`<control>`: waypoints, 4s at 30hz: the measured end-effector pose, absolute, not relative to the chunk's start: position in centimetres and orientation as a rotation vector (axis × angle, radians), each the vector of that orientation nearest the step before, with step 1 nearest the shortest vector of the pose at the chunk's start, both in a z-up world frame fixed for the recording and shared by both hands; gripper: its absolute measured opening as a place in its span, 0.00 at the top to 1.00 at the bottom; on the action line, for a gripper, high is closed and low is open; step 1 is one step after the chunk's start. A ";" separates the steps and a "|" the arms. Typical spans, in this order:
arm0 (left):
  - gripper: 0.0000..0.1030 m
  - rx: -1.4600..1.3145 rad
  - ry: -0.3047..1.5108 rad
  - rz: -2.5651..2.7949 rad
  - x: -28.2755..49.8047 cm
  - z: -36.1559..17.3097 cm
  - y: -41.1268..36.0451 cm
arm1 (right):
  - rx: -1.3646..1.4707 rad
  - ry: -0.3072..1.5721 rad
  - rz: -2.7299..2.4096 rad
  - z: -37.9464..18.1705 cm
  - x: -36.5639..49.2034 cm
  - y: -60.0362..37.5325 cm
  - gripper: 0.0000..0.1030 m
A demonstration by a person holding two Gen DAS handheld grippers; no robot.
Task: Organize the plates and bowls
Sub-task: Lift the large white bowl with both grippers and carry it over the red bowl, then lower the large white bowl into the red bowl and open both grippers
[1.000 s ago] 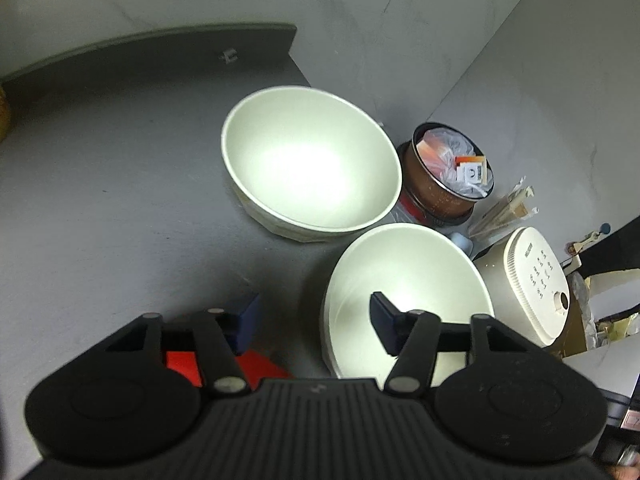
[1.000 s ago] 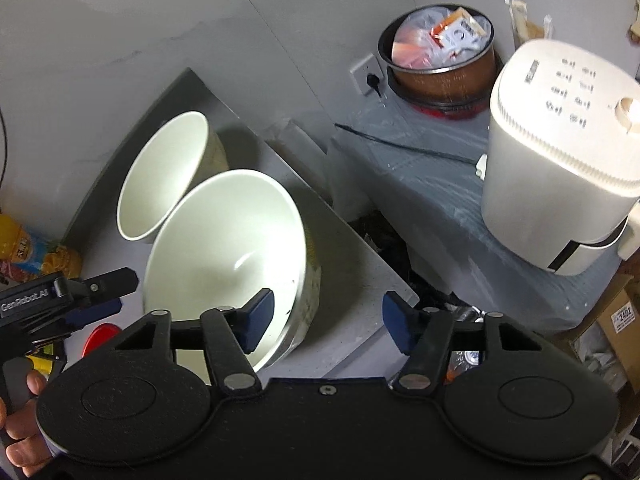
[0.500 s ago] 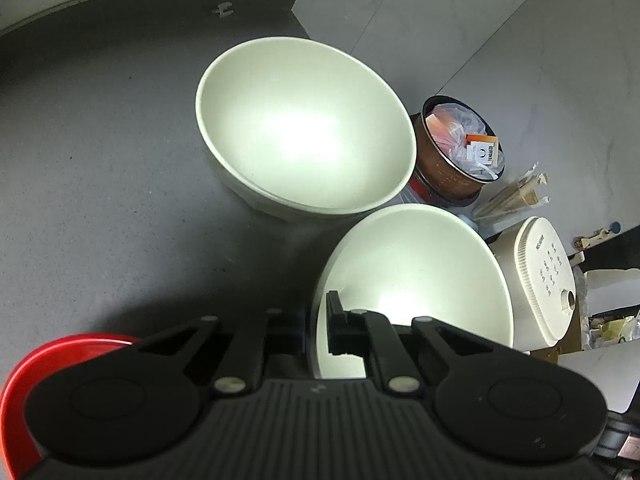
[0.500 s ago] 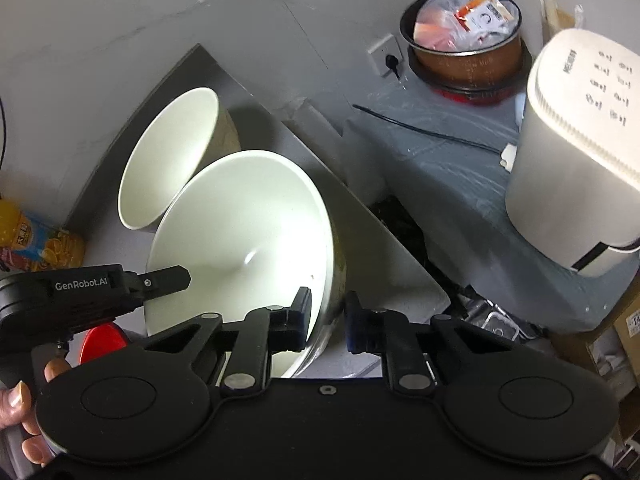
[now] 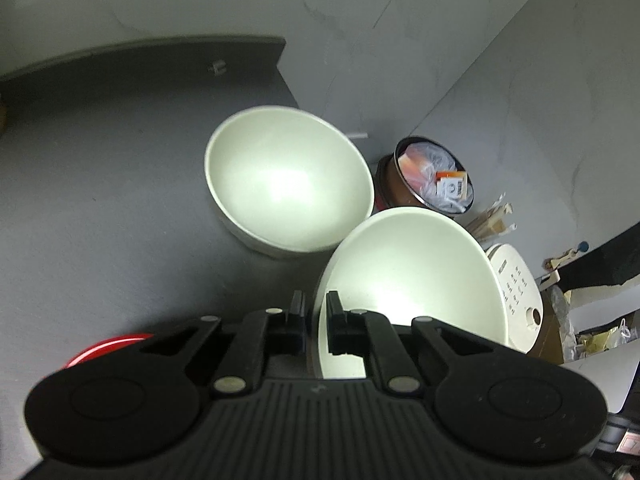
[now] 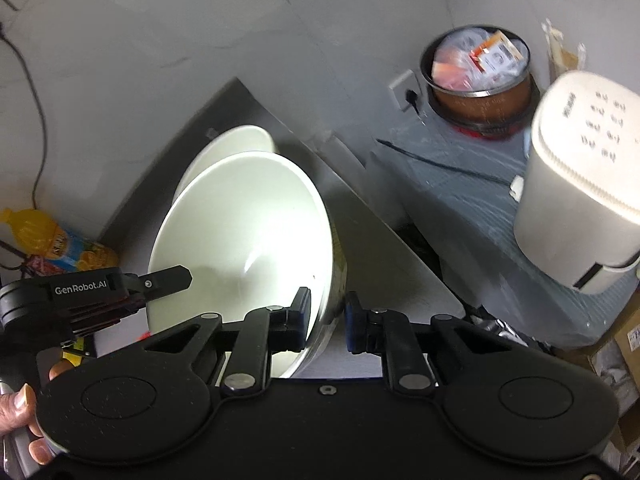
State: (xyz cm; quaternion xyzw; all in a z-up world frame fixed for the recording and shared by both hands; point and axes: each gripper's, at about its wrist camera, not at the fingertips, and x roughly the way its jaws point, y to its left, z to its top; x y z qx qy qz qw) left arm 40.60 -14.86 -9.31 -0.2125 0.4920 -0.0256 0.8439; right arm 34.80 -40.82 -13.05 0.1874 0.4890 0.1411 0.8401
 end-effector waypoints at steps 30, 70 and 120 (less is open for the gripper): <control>0.92 -0.568 0.960 0.146 31.3 -5.6 -4.1 | 0.247 1.018 0.571 -9.0 31.6 -31.1 0.82; 0.89 -0.561 1.022 0.267 27.0 -10.5 -3.5 | 0.061 1.077 0.596 -13.0 30.0 -28.2 0.79; 0.42 -0.491 0.990 0.109 42.8 -10.4 -6.3 | 0.327 0.940 0.288 -12.5 39.9 -34.3 0.37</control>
